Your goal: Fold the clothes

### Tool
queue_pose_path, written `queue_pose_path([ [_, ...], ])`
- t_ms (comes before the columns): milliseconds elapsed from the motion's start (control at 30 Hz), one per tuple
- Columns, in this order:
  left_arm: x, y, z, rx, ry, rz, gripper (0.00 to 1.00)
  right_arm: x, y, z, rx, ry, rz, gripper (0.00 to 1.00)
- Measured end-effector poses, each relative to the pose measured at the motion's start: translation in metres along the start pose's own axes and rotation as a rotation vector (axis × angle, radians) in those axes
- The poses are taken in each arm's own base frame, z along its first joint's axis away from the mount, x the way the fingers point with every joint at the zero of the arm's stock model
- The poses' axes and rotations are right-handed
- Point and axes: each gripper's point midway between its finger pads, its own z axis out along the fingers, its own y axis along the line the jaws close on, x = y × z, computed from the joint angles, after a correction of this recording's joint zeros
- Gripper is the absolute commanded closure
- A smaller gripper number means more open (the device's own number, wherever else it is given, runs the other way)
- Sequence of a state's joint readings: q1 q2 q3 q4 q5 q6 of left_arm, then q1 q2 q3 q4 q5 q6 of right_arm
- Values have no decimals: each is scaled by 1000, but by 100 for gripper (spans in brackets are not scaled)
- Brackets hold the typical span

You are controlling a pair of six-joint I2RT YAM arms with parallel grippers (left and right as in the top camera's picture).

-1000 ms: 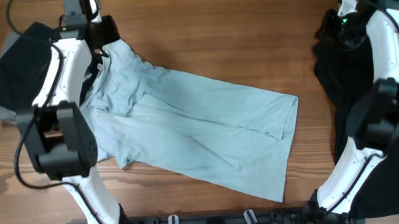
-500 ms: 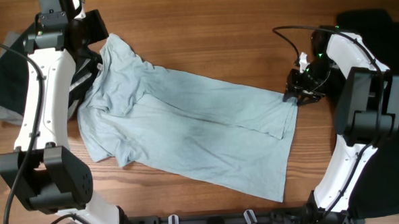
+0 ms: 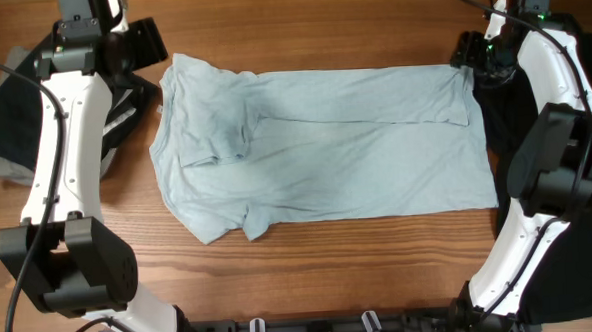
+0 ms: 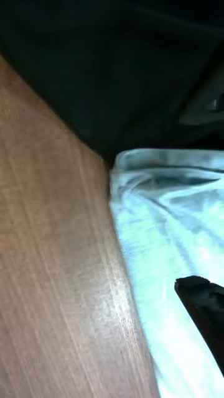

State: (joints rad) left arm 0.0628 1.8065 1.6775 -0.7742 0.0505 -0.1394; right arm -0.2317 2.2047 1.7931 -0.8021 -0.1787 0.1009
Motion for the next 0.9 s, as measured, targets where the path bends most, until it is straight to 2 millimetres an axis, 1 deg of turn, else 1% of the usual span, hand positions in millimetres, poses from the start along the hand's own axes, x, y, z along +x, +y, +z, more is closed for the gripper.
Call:
queue_pose_path([
  [33,7,1,0,-6,28,-2,43,1,-1,-4,2,4,4,14],
  [67,15,3,0,-13,59,-4,42,2,-3,-17,4,6,15,13],
  [100,22,5,-1,-19,88,-1,34,1,-3,-37,5,-7,29,12],
  [133,37,9,-3,-33,150,-7,31,0,-1,-65,3,-33,35,10],
  [167,50,11,-5,-44,205,-9,31,-1,3,-100,0,-73,36,10],
  [200,66,14,-9,-58,272,-13,31,3,9,-137,-2,-107,38,13],
  [233,74,16,-10,-65,307,-15,31,7,15,-164,-6,-131,41,13],
  [267,89,19,-12,-77,364,-18,31,19,20,-183,-18,-116,57,15],
  [300,105,22,-13,-85,419,-21,34,33,23,-190,-31,-72,72,16],
  [333,119,22,-11,-80,467,-27,39,49,24,-190,-37,-6,89,16],
  [367,134,22,-9,-70,512,-35,41,66,24,-186,-39,60,105,17],
  [400,154,21,-6,-54,572,-44,48,77,25,-182,-39,107,112,16],
  [467,195,20,-1,-25,685,-76,51,98,32,-173,-50,187,100,16],
  [500,219,21,0,-11,752,-93,51,108,38,-169,-59,226,89,16],
  [533,243,20,-1,2,820,-113,51,114,42,-166,-65,245,79,16],
  [567,257,20,-2,12,857,-126,51,117,45,-165,-68,256,68,16],
  [633,292,17,-7,29,950,-142,52,118,50,-163,-78,261,47,16],
  [700,313,9,-9,40,994,-115,52,119,51,-163,-82,262,41,15],
  [733,318,6,-10,43,1004,-103,50,119,51,-163,-83,262,38,15],
  [767,336,-1,-13,50,1041,-64,49,119,51,-163,-83,261,38,14],
  [800,344,-3,-12,48,1048,-53,50,118,51,-163,-83,261,37,14],
  [833,352,-3,-7,47,1037,-53,52,118,51,-163,-83,259,37,14],
  [867,358,-4,-7,43,1039,-74,59,119,51,-163,-83,261,37,14],
  [900,359,-4,-6,43,1024,-89,94,118,51,-163,-84,260,33,14],
])
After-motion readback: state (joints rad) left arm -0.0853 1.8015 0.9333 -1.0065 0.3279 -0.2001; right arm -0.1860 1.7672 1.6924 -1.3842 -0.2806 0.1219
